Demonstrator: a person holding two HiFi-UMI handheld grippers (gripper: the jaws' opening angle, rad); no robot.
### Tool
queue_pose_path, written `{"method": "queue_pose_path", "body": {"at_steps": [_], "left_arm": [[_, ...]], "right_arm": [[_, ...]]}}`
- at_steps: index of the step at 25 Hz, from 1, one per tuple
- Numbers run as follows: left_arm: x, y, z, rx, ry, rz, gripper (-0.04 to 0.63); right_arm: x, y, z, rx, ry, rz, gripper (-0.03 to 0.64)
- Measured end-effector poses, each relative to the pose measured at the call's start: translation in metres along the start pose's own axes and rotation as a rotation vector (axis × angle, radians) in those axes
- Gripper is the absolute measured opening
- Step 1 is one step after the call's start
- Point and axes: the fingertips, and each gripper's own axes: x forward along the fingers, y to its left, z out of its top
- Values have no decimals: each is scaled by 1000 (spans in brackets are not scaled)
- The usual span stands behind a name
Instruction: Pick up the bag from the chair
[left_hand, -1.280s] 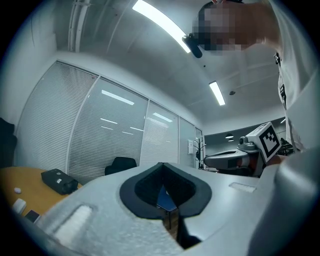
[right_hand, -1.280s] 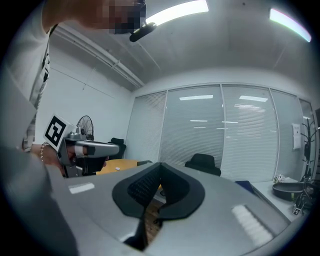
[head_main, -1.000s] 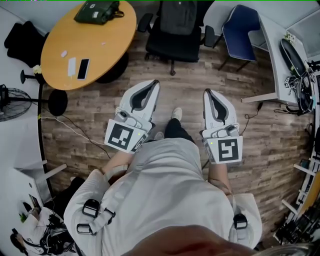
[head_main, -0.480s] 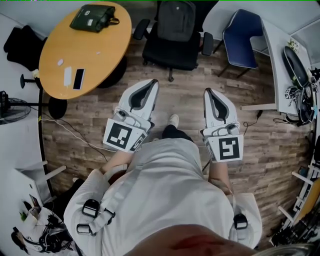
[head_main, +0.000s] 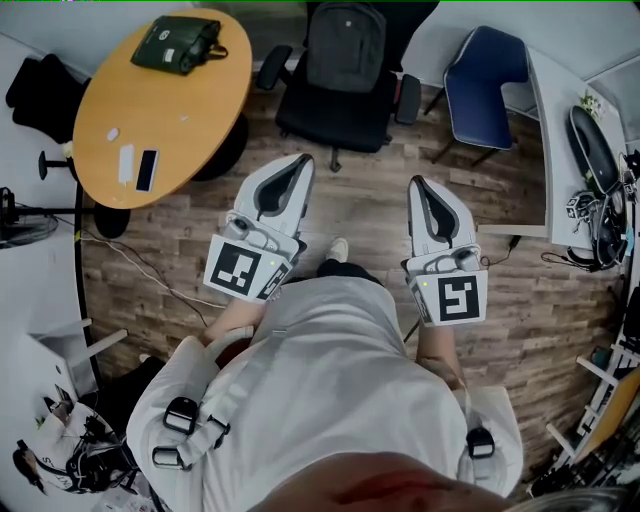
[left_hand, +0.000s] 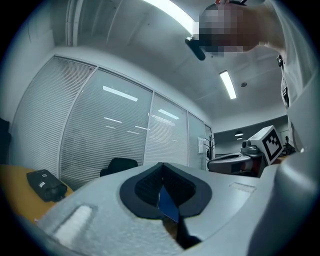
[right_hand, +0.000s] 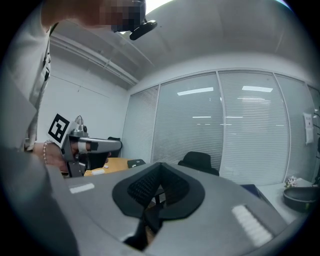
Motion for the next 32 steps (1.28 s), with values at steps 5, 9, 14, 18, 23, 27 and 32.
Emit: {"method": "queue_pose_path", "body": {"at_steps": [5, 9, 14, 18, 23, 27, 32], "left_arm": [[21, -1, -10, -7, 10, 18, 5], [31, 0, -19, -11, 30, 25, 5], [39, 7, -27, -14, 42, 31, 5], [50, 13, -27, -14, 38, 28, 5], [68, 31, -31, -18, 38, 25, 5], [82, 54, -27, -17, 28, 26, 5], [105, 86, -30, -25, 32, 23, 5]], "right_arm": [[8, -22, -10, -1, 9, 16, 3], [14, -30, -16, 8, 14, 31, 3], [25, -35, -22, 16, 20, 41, 3], [36, -42, -23, 13, 20, 42, 3], [58, -53, -24, 10, 17, 36, 3], [83, -59, -19, 0, 9, 31, 3], [120, -69, -18, -5, 16, 24, 3]]}}
